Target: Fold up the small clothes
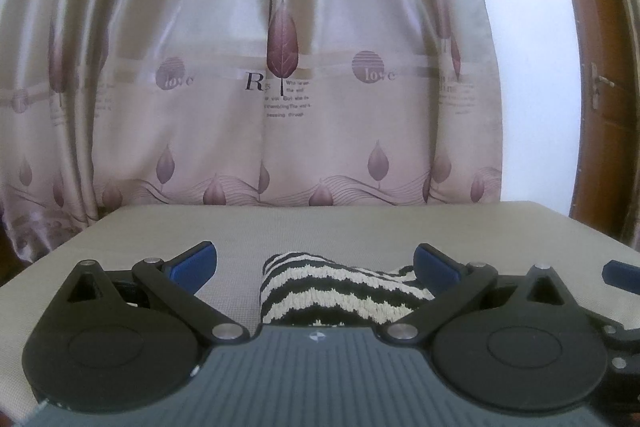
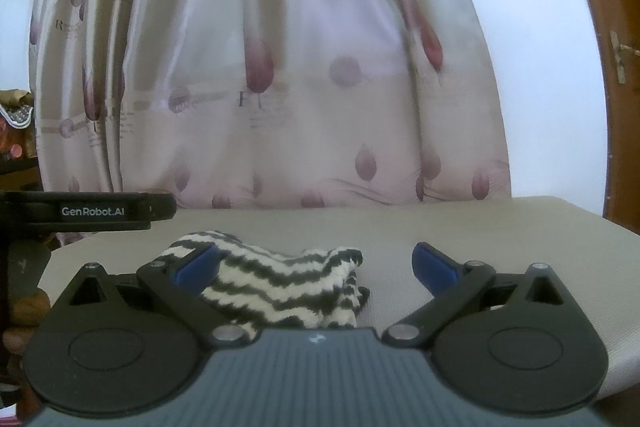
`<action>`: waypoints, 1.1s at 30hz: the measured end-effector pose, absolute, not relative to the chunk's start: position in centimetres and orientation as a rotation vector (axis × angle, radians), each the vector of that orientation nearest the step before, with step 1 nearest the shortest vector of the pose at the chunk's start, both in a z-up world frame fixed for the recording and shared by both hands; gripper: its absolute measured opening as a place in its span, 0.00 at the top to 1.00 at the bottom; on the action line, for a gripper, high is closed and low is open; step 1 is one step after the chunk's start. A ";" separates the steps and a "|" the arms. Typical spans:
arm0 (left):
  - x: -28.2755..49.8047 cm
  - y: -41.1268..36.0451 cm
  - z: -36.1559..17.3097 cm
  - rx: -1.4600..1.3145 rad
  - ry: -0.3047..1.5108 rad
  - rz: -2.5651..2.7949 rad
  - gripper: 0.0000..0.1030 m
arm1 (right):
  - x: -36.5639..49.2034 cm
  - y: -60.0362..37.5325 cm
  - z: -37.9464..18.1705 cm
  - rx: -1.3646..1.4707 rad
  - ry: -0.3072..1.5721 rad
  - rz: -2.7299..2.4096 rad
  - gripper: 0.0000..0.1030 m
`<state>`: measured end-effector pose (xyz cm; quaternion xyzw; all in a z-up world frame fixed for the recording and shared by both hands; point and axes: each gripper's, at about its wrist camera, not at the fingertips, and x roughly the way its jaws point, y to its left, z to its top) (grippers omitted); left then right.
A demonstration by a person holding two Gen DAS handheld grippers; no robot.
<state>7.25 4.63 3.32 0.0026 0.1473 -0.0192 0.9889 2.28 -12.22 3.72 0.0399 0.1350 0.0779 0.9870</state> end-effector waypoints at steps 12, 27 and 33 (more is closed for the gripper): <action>6.9 4.8 3.0 -0.011 0.329 -0.042 0.00 | 2.2 -12.0 3.8 0.064 0.282 0.147 0.00; 7.8 5.1 1.7 -0.025 0.391 -0.039 0.00 | 2.7 -11.9 3.9 0.043 0.302 0.146 0.00; 7.8 5.0 1.5 -0.020 0.397 -0.034 0.00 | 2.9 -12.0 3.8 0.045 0.313 0.145 0.00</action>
